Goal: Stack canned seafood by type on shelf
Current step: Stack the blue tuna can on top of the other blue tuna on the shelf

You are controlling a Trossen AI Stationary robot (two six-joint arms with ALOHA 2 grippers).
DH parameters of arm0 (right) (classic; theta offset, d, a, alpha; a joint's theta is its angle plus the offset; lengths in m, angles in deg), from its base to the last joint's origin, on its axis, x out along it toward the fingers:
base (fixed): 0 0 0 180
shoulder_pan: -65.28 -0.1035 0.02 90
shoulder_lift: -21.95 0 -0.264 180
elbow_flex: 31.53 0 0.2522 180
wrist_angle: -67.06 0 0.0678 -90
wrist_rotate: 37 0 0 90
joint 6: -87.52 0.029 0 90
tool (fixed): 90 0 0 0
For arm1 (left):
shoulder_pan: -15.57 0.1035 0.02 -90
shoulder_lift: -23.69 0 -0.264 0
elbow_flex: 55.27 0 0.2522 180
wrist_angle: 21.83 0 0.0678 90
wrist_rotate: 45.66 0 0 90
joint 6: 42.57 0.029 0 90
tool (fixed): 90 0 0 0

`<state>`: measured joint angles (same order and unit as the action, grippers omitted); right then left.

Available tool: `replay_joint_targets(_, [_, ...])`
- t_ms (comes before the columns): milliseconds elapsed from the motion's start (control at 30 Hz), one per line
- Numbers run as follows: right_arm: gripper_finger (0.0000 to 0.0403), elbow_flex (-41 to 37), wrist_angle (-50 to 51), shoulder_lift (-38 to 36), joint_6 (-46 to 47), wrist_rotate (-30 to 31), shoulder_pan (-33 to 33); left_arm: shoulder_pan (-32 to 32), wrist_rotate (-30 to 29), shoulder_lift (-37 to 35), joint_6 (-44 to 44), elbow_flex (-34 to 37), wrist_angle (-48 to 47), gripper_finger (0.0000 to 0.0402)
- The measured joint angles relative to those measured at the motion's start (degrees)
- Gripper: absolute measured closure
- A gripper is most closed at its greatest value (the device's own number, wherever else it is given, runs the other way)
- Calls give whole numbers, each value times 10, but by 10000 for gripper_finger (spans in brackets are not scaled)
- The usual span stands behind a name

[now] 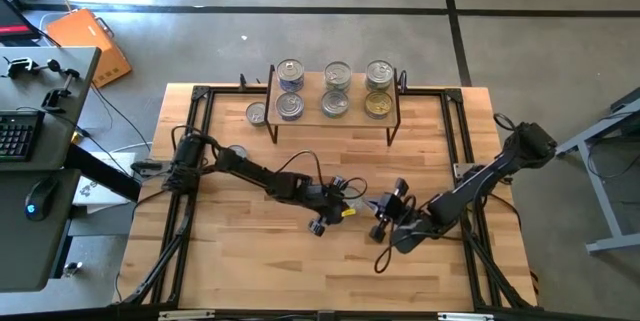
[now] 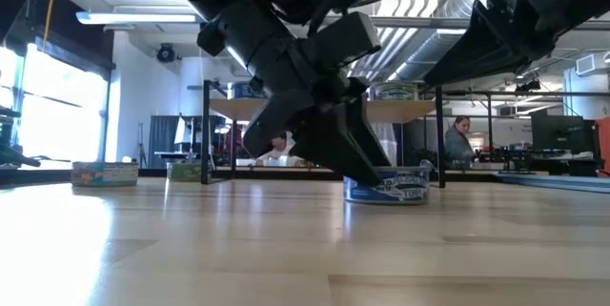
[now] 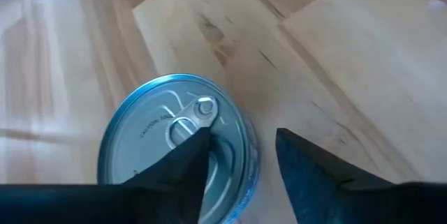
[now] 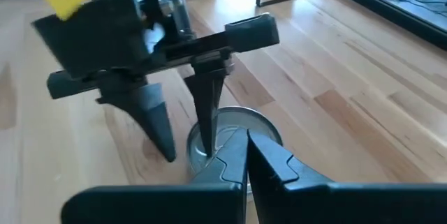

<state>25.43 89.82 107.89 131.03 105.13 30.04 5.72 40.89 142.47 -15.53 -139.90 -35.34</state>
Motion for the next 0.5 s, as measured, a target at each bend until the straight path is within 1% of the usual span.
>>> replay_joint_targets(133, [401, 0, 0, 0, 0, 1, -4, 2, -24, -1, -9, -1, -14, 300])
replay_joint_targets(267, [401, 0, 0, 0, 0, 2, -4, 2, -109, -2, -10, -1, -60, 361])
replay_joint_targets(333, [401, 0, 0, 0, 0, 2, -4, 3, -133, -2, -16, -1, -84, 387])
replay_joint_targets(400, [401, 0, 0, 0, 0, 2, -4, -5, -156, -5, -27, -1, -96, 395])
replay_joint_targets(500, [401, 0, 0, 0, 0, 2, -4, -26, -211, -19, -29, 1, -126, 396])
